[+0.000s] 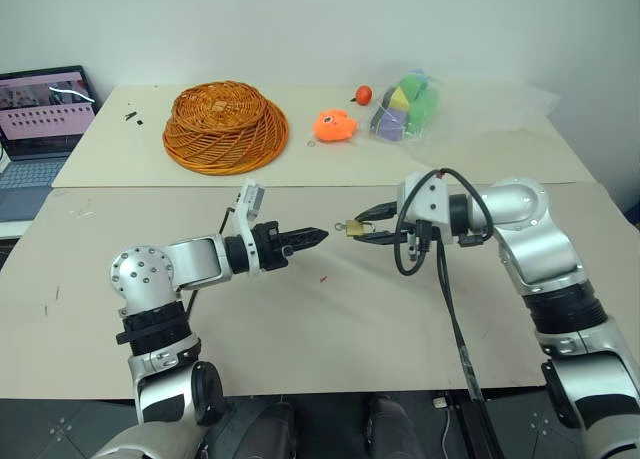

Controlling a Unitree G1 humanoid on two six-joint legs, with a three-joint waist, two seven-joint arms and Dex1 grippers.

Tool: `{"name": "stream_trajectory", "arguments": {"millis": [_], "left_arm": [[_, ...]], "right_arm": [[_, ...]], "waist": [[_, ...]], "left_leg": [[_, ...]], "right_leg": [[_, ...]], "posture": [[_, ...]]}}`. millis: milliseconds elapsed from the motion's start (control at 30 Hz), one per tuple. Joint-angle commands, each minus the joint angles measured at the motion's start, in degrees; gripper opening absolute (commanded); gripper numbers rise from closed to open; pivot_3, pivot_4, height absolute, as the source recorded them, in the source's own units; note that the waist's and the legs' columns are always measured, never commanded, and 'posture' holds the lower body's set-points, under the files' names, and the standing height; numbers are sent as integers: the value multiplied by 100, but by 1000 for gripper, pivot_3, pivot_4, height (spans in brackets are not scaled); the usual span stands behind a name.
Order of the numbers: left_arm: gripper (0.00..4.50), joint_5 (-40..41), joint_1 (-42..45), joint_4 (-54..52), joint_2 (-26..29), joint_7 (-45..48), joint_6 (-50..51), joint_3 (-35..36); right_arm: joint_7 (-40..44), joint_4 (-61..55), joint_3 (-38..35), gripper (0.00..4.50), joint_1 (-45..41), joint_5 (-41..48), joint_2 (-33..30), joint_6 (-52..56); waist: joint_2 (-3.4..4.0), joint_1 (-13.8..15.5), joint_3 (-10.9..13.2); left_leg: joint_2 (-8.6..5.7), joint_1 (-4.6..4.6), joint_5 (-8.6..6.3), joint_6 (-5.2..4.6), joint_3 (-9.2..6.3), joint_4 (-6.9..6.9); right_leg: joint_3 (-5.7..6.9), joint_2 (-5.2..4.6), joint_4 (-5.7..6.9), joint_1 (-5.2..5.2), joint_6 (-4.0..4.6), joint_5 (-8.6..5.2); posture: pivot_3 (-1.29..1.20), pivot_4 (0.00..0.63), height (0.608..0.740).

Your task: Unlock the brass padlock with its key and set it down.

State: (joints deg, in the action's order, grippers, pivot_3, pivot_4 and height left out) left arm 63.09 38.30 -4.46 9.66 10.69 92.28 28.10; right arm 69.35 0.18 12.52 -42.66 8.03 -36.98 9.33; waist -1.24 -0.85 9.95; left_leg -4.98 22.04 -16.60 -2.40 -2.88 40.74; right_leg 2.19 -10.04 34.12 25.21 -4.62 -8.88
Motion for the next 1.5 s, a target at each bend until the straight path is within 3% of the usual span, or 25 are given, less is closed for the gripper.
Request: {"name": "stream_trajectory", "arguments": {"millis": [33,900,1133,1233,1300,1500], "left_arm": [[379,125,190,-28,-8,-32,9,66],[379,785,182,38,23,-462,-21,33],[379,930,96,-56,312,-315,18,-157],[1048,997,104,11,315,-402,-67,-104],[1844,1066,152,120,249,-550,-186,-12],[1844,1526,290,379,126,-987,-411,102]], "right_arm": [[-83,7,-64,893,-193,-10,71,-166],[-91,170,-91,893,-273,-45,172,-280],[-65,69,-130,893,-287,-22,87,-228],[-67,77,-132,893,-305,-22,70,-227],[-62,66,-135,893,-321,-16,63,-216],[-58,65,-128,893,-352,-18,54,-209]], "waist": [[0,5,0],[0,10,0],[0,6,0],[0,8,0],[0,8,0],[0,9,0]], "left_leg": [[-1,0,0,0,0,0],[-2,1,0,1,0,0],[-3,0,0,1,-1,0],[-2,0,0,1,-1,0],[-2,1,0,1,-1,0],[0,0,0,1,-1,0]], "right_leg": [[0,0,0,0,0,0],[0,0,-1,0,0,0],[0,0,0,0,0,0],[0,0,0,1,0,0],[0,0,-1,1,0,0],[-1,0,-1,1,0,0]], "posture": [[0,150,739],[0,150,739],[0,150,739],[0,150,739],[0,150,739],[0,150,739]]}}
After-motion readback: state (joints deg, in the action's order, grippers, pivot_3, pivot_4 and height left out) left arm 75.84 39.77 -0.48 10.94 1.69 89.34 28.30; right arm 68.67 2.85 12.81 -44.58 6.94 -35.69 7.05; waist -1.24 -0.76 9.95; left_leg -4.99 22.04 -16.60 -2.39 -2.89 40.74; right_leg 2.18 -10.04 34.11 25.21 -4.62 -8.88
